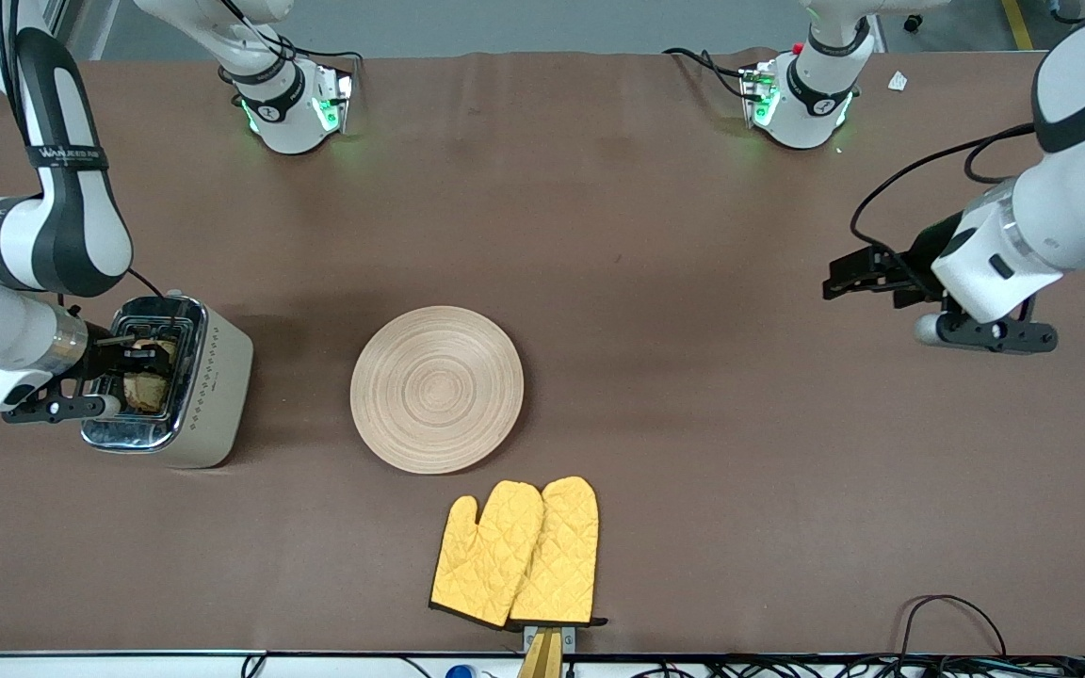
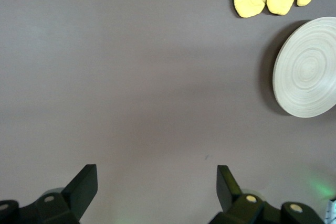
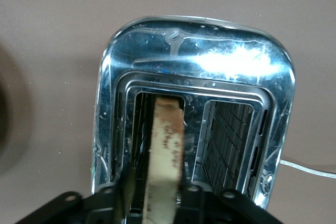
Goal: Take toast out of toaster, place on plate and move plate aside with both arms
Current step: 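Grasp the toast slice with the right gripper while the left gripper advances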
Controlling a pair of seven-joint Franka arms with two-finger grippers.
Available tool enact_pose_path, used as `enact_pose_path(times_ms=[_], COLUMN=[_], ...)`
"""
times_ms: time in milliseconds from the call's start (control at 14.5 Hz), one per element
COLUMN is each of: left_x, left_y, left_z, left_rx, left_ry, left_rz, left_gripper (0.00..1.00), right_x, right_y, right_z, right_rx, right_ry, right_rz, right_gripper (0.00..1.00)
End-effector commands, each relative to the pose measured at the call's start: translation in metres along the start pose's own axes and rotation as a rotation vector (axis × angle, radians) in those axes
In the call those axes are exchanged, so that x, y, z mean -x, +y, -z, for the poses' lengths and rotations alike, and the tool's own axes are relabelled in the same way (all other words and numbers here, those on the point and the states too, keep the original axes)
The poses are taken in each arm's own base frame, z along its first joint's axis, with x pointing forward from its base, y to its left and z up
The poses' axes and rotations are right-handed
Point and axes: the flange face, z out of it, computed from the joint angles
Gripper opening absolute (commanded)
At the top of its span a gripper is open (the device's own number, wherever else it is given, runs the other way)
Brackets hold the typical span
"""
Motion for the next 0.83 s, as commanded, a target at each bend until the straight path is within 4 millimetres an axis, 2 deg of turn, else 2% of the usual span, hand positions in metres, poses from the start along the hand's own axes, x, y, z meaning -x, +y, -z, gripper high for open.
enact_pose_path(times_ms=[0, 69, 207, 345, 414, 552, 621, 759], left_x=[-0.021, -0.03, -0.051, -0.066, -0.071, -0.075, -0.076, -0.083], left_y=[0.002, 0.001, 0.0, 0.007, 0.01, 0.035, 0.044, 0.058], left_z=[-0.034, -0.052, -0.088, -0.123, -0.14, -0.162, -0.175, -0.21], left_rx=[0.056, 0.1, 0.181, 0.251, 0.287, 0.351, 0.377, 0.451], left_ry=[-0.033, -0.059, -0.082, -0.095, -0.116, -0.121, -0.132, -0.157], left_rz=[0.012, 0.024, 0.056, 0.078, 0.09, 0.064, 0.064, 0.08], left_gripper=[1.0, 1.0, 1.0, 1.0, 1.0, 1.0, 1.0, 1.0], right_x=[0.005, 0.005, 0.001, -0.002, -0.006, -0.01, -0.012, -0.013], right_y=[0.009, 0.01, 0.008, -0.004, -0.019, -0.05, -0.073, -0.137], right_z=[0.012, 0.017, 0.04, 0.074, 0.096, 0.133, 0.147, 0.152], right_rx=[-0.014, -0.011, -0.012, -0.043, -0.06, -0.063, -0.062, -0.098], right_ry=[0.01, 0.017, 0.036, 0.021, 0.032, 0.037, 0.043, 0.031], right_rz=[0.037, 0.039, 0.025, 0.0, -0.014, -0.034, -0.06, -0.125], right_gripper=[0.0, 0.0, 0.0, 0.0, 0.0, 0.0, 0.0, 0.0])
